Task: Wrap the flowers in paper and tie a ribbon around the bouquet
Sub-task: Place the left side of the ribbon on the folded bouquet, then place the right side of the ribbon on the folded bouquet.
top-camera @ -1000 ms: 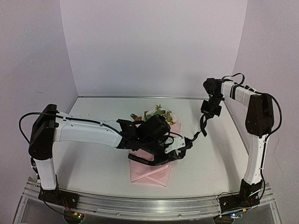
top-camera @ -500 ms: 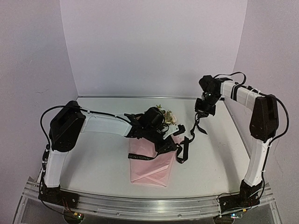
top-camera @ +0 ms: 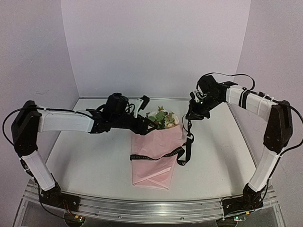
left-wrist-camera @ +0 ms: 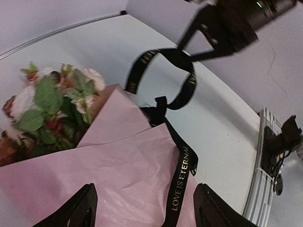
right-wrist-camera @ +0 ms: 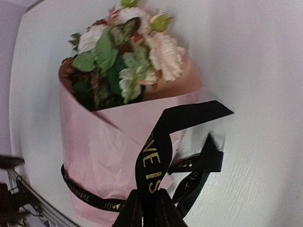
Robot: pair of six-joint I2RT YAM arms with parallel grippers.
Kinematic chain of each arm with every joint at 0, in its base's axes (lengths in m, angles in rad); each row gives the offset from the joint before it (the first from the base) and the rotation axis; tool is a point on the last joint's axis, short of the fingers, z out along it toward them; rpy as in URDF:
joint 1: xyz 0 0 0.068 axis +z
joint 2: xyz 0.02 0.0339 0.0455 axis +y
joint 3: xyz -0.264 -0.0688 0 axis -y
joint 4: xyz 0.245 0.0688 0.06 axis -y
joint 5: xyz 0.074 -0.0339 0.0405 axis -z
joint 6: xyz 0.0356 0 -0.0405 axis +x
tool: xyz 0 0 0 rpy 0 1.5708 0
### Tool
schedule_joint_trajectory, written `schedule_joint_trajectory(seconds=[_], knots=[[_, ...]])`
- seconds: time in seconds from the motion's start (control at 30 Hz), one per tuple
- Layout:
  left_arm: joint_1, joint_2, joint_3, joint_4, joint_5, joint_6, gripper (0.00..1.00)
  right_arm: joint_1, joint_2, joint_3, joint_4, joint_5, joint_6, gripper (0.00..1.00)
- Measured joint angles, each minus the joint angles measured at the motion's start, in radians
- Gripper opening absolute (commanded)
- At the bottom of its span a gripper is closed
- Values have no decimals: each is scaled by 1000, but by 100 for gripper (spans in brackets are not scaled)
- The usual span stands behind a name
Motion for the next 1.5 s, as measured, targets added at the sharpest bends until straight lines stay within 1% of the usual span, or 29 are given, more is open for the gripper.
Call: schedule_joint_trajectory(seconds=[0.07,0.17,0.3,0.4,0.5,0.53,0.63,0.73,0.83,0.9,0.97,1.03,1.2,1.33,1.5], knots=[[44,-74,-64,11,-19,-67,67,36,-38,-29,26,-53,-14,15],[97,-124,-137,-1,-33,-138,65,111,-104,-89,59,-138,-44,21],[110,-124,-202,-77,-36,-163,62,205,-136,-133,47,-238,-92,42],[104,-107,-208,-145,-40,-158,62,230,-121,-143,-20,-279,-137,63],[103,-93,-205,-190,-43,-153,62,226,-105,-145,-89,-262,-165,75],[103,-90,-204,-200,-44,-152,61,225,-103,-146,-109,-250,-168,76],[103,-86,-200,-219,-43,-143,59,228,-94,-124,-157,-199,-148,77],[103,-86,-197,-227,-42,-131,55,248,-48,-46,-200,-122,-110,74],[103,-86,-197,-238,-38,-127,55,295,13,24,-205,-38,-82,73],[103,-86,-197,-242,-30,-128,55,320,29,20,-204,24,-68,71],[103,-86,-197,-242,-20,-130,55,340,23,-36,-186,94,-58,69],[103,-85,-190,-245,-12,-133,54,341,0,-133,-157,153,-57,67],[103,-61,-127,-246,11,-144,53,298,-24,-318,-111,245,-28,60],[103,-46,-116,-243,23,-158,52,251,-21,-364,-61,265,34,53],[103,-30,-111,-245,26,-161,52,244,14,-354,1,274,94,47]])
